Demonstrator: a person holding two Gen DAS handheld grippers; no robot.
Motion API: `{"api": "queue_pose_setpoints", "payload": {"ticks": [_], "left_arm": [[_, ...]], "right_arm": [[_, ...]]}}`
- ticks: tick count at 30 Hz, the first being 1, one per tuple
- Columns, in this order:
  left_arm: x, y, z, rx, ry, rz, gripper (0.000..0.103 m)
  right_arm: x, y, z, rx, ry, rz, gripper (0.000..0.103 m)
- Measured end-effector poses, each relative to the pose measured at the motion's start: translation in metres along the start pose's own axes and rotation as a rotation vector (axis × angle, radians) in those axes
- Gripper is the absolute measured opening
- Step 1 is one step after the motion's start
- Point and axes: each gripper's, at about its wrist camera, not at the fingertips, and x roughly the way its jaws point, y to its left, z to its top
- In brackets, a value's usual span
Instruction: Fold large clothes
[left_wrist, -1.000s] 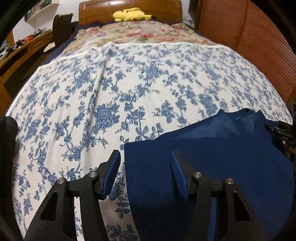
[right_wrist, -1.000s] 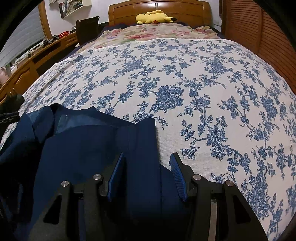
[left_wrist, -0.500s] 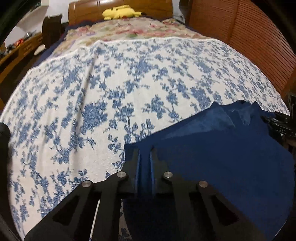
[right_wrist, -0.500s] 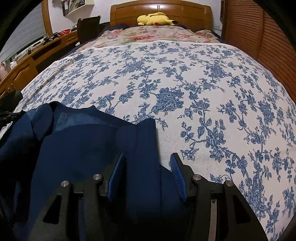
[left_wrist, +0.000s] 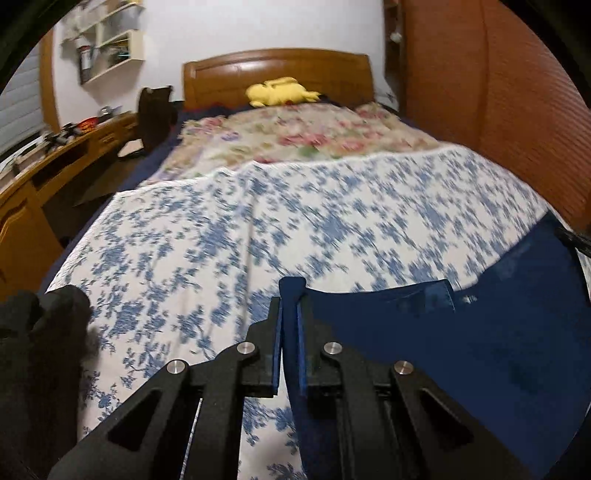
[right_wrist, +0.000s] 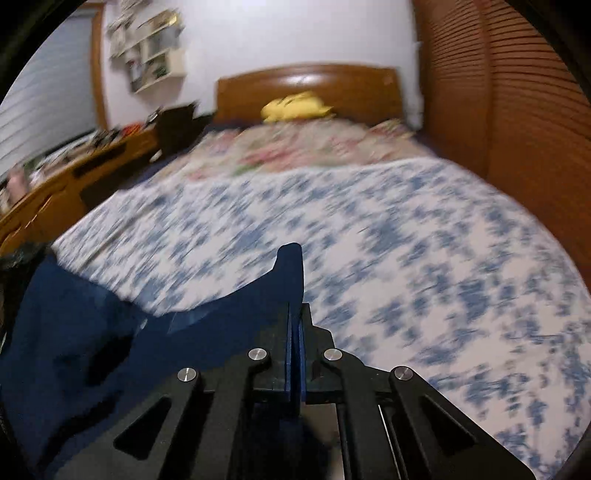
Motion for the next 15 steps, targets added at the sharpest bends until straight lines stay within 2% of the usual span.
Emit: {"api": "queue_pose_setpoints", "payload": {"ticks": [3,5,7,9,12,13,15], "left_arm": [[0.003,0.006,0.002,-0.014,-0.024,0.029,0.007],[0.005,0.010,0.002,-0.026,-0.027,0.040,0.007],[0.012,0.011,0.002,-0.023,-0.006,0.042,0.007],[0.016,0.008,-0.001,-0.015,0.022,0.028,0.007],[0.025,0.002,-0.003,-0.007,0.075,-0.003,0.008],[0.027,0.001,-0.003,-0.009,0.085,-0.005,0.009],[0.024,-0.001,-0.003,-0.019,0.090,-0.020,0.019]], "right_arm": [[-0.008,-0.017,-0.004,0.043,-0.056,-0.080,0.002],[-0.005,-0.022,-0.011,0.043,-0.053,-0.144,0.002],[0.008,-0.023,-0.018,0.039,0.004,-0.173,0.002],[0.028,-0.025,-0.026,0.026,0.096,-0.163,0.002],[0.040,-0.021,-0.034,-0.004,0.146,-0.167,0.002],[0.042,-0.019,-0.035,-0.008,0.164,-0.162,0.003],[0.044,-0.019,-0.032,-0.002,0.189,-0.158,0.011]]}}
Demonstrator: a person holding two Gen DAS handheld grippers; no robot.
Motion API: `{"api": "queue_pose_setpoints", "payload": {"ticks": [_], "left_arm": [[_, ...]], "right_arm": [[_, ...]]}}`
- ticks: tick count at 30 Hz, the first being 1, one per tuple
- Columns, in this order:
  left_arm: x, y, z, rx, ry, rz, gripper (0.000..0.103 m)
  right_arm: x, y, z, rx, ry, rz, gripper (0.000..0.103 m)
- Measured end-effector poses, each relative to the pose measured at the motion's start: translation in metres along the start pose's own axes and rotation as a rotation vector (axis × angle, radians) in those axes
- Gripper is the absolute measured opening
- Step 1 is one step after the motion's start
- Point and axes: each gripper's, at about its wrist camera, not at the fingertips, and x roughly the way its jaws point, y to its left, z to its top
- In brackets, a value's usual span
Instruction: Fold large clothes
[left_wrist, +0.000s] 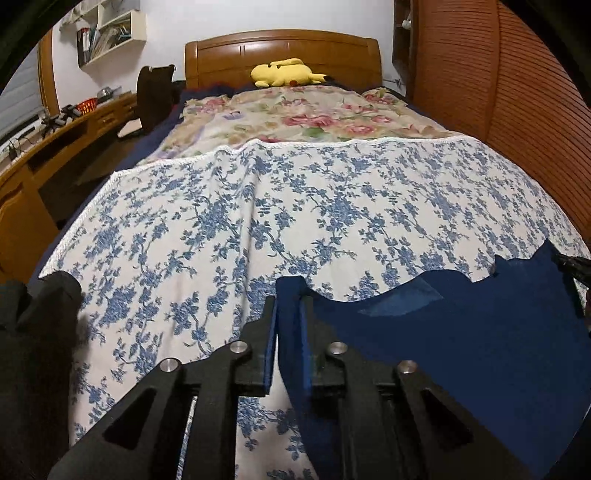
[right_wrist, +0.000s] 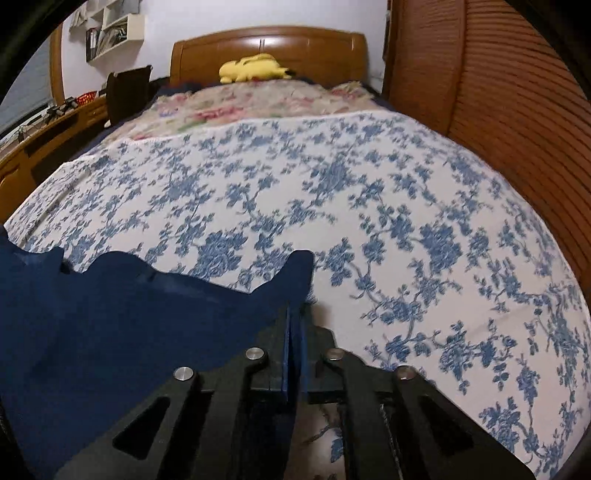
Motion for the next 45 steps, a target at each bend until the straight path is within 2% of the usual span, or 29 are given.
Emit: {"api": "queue_pose_setpoints", "payload": {"ticks": [1,2,4,11,13,15,18,25,32,40,45], "left_arm": [[-0.003,-0.001,0.000,-0.005,-0.003,-0.015,0.022],[-0.007,-0.002,0.000,-0.005,-0.010,-0.028,0.027],[-0.016,-0.005,-0.001,0.007,-0.023,-0.047,0.033],[-0.056,-0.029,-0.017,0.101,-0.045,-0.102,0.038],[-0.068,-0.039,-0.025,0.138,-0.055,-0.111,0.048],[-0.081,-0.049,-0.034,0.160,-0.065,-0.131,0.065],[-0.097,-0.063,-0.051,0.182,-0.070,-0.170,0.069],[-0.125,-0.097,-0.088,0.218,-0.061,-0.237,0.071],[-0.144,-0.119,-0.113,0.220,-0.074,-0.258,0.071],[-0.143,-0.134,-0.132,0.205,-0.055,-0.278,0.071],[-0.132,-0.138,-0.143,0.200,-0.022,-0.275,0.071]], "right_arm": [[-0.001,0.001,0.003,0.000,0.001,-0.008,0.020],[-0.004,0.000,0.007,0.001,-0.004,-0.005,0.037],[-0.011,-0.001,0.010,0.000,-0.007,0.006,0.055],[-0.072,0.010,-0.014,-0.038,-0.046,0.045,0.056],[-0.091,0.016,-0.025,-0.049,-0.057,0.066,0.056],[-0.107,0.020,-0.037,-0.065,-0.063,0.085,0.056],[-0.127,0.031,-0.057,-0.088,-0.052,0.117,0.056],[-0.156,0.050,-0.095,-0.127,-0.025,0.153,0.056],[-0.175,0.055,-0.106,-0.115,-0.041,0.149,0.062],[-0.188,0.070,-0.118,-0.112,-0.056,0.180,0.063],[-0.182,0.098,-0.116,-0.131,-0.057,0.244,0.063]]}}
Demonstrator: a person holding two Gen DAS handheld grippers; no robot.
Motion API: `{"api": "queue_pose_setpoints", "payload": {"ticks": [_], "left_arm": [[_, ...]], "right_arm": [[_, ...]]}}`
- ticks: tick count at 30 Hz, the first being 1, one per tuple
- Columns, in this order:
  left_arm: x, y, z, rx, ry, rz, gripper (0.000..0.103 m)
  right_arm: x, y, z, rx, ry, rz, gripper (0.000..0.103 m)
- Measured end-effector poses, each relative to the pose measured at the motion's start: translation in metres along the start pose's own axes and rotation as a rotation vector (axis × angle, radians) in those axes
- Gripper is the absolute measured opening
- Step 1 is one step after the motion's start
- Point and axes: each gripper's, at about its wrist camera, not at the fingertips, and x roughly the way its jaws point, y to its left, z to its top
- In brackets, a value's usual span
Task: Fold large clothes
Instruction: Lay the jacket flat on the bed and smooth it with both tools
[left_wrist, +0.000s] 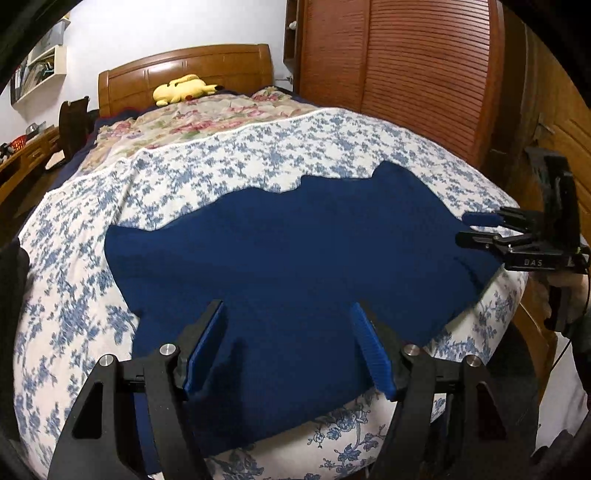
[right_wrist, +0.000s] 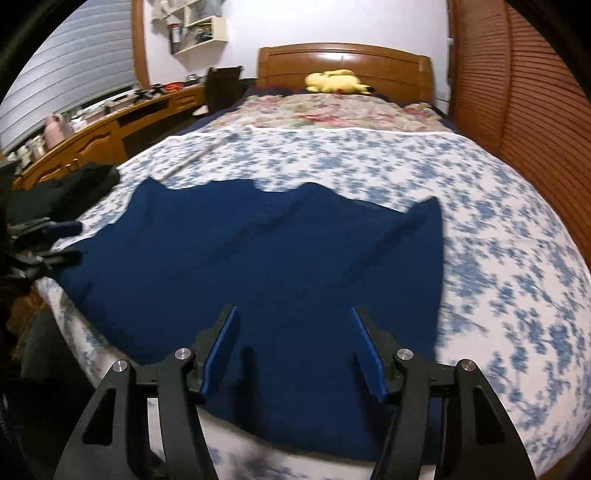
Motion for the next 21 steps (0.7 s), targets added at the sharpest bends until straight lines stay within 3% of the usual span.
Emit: {"api": "queue_pose_setpoints", "payload": {"ticks": [9,13,21], "left_arm": [[0.014,0.004,-0.024,-0.025,0.063,-0.001,0.071],[0.016,0.006,-0.029,-0.035,0.074,-0.005,0.071],[0.008,-0.007,-0.022,-0.043,0.037,-0.034,0.071]], "right_arm": [[0.033,0.044,0.006,-0.062,0.011,0.112,0.063],[0.065,0.038,-0.010,-0.073,0.111,0.114,0.063],[0.053,0.033,-0.017,-0.070,0.078,0.101,0.063]]}}
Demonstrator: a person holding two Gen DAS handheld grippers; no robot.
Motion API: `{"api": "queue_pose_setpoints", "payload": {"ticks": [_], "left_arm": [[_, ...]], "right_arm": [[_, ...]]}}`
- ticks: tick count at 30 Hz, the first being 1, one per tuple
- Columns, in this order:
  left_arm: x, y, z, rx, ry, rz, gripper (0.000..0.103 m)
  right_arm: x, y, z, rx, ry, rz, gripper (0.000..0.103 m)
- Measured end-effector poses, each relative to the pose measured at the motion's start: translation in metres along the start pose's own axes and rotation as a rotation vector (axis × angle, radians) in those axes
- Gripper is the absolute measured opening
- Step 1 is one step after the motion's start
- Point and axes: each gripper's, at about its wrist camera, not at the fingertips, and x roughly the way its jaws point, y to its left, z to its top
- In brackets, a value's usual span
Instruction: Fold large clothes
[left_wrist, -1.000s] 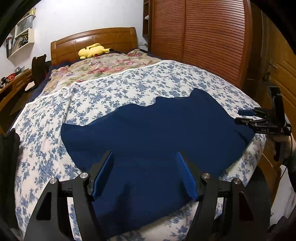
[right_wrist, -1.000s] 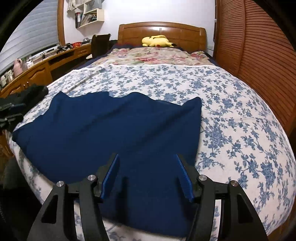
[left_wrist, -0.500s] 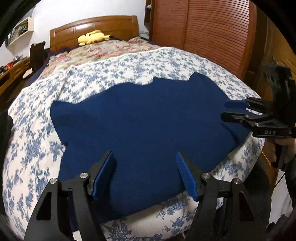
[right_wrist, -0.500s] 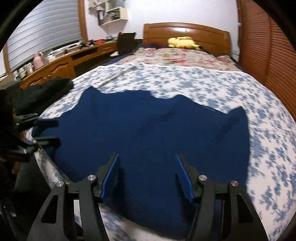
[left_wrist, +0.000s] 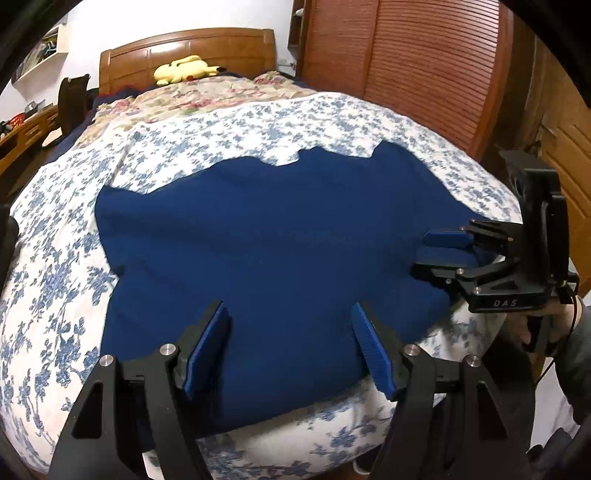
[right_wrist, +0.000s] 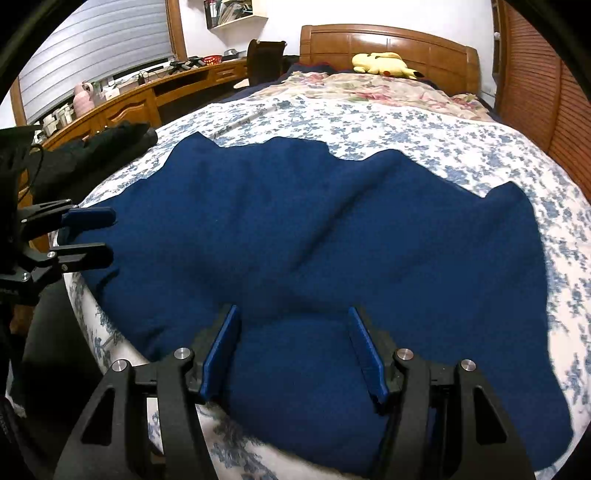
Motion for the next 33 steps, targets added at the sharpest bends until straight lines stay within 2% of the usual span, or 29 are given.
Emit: {"api": "queue_pose_setpoints", "payload": {"ticks": [3,8,16,19,23,28,33], "left_arm": [[0.003,-0.012,0.003,0.013,-0.011,-0.014,0.071],[0.010,-0.029,0.004,0.036,-0.008,-0.043,0.071],[0.018,-0.035,-0.004,0.044,0.008,-0.021,0.071],[0.021,-0.034,-0.006,0.043,0.012,-0.016,0.071],[0.023,-0.036,-0.007,0.049,0.013,-0.008,0.071],[0.023,-0.037,-0.008,0.048,0.011,-0.007,0.071],[0.023,-0.036,-0.008,0.048,0.012,-0.006,0.071]], "right_arm": [[-0.018,0.002,-0.004,0.003,-0.002,-0.058,0.063],[-0.053,-0.023,-0.013,0.037,-0.038,-0.167,0.063],[-0.077,-0.065,-0.037,0.130,-0.023,-0.268,0.063],[-0.072,-0.071,-0.041,0.158,-0.006,-0.278,0.063],[-0.061,-0.070,-0.044,0.179,0.012,-0.284,0.073],[-0.049,-0.081,-0.048,0.239,0.022,-0.251,0.081],[-0.044,-0.083,-0.051,0.247,0.029,-0.218,0.082]]}}
